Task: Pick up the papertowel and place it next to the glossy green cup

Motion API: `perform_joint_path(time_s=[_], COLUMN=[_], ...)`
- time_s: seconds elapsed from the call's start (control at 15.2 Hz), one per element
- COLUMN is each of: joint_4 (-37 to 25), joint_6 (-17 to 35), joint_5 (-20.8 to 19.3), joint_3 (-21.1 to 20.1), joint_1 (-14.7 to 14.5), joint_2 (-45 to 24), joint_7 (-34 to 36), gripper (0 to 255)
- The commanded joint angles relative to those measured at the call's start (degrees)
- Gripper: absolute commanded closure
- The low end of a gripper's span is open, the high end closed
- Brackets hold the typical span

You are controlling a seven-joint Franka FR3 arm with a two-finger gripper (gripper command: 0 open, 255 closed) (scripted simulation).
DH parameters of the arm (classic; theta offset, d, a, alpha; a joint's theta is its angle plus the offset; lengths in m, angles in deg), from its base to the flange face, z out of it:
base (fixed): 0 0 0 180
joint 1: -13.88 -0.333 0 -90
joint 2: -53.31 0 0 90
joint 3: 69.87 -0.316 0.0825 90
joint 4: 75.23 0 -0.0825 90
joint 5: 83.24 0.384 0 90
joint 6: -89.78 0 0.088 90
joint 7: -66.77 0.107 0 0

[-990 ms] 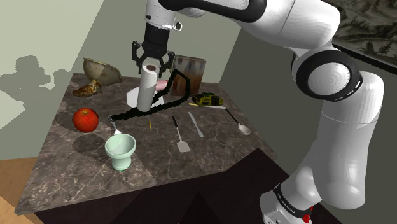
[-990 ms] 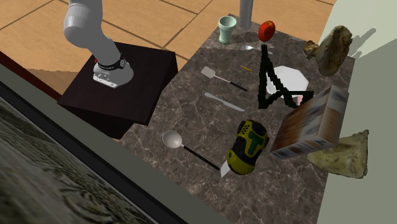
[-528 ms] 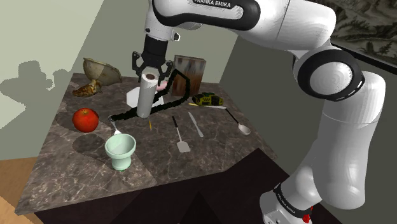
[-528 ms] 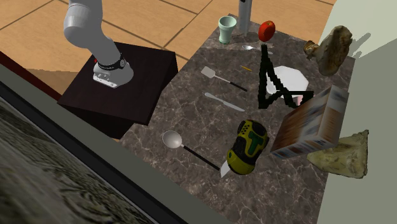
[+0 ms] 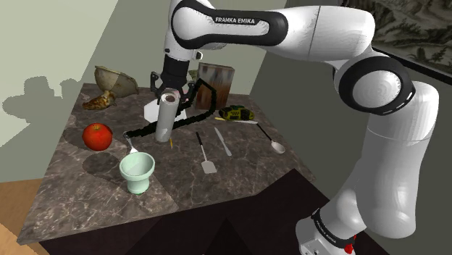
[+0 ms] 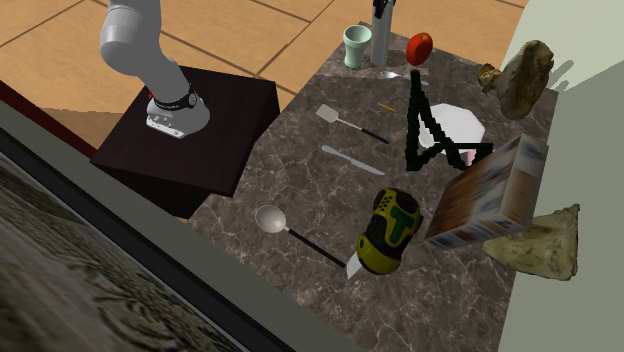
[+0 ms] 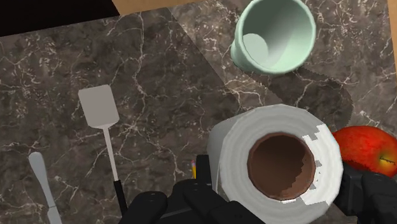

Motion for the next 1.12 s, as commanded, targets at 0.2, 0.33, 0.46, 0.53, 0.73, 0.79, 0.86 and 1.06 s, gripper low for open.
perform_joint_path(time_s=[0.2,0.33,0.46,0.53,0.73,0.79,0.86,1.06], joint_4=[2.93,3.98,4.95,5.41,6.69,7.08,7.46,8.50], joint_6=[3.59,4.95,6.28,6.94,8.89,9.53,10.16,12.03], joint_5=[0.07,0.10,0.13,0.15,0.19,0.21,0.22,0.27], joint_3=[-0.01,0.00,0.00,0.00,0.01,0.01,0.01,0.01], joint_1=[-0.07,-0.08,-0.09,-0.10,-0.11,-0.12,-0.13,-0.15], joint_2=[-0.64,-0.96,-1.34,-1.54,-2.22,-2.47,-2.73,-3.57], joint_7=[-0.34,-0.50,-0.66,-0.74,-0.98,-1.06,-1.13,-1.36], gripper=[255,255,255,255,255,255,255,255])
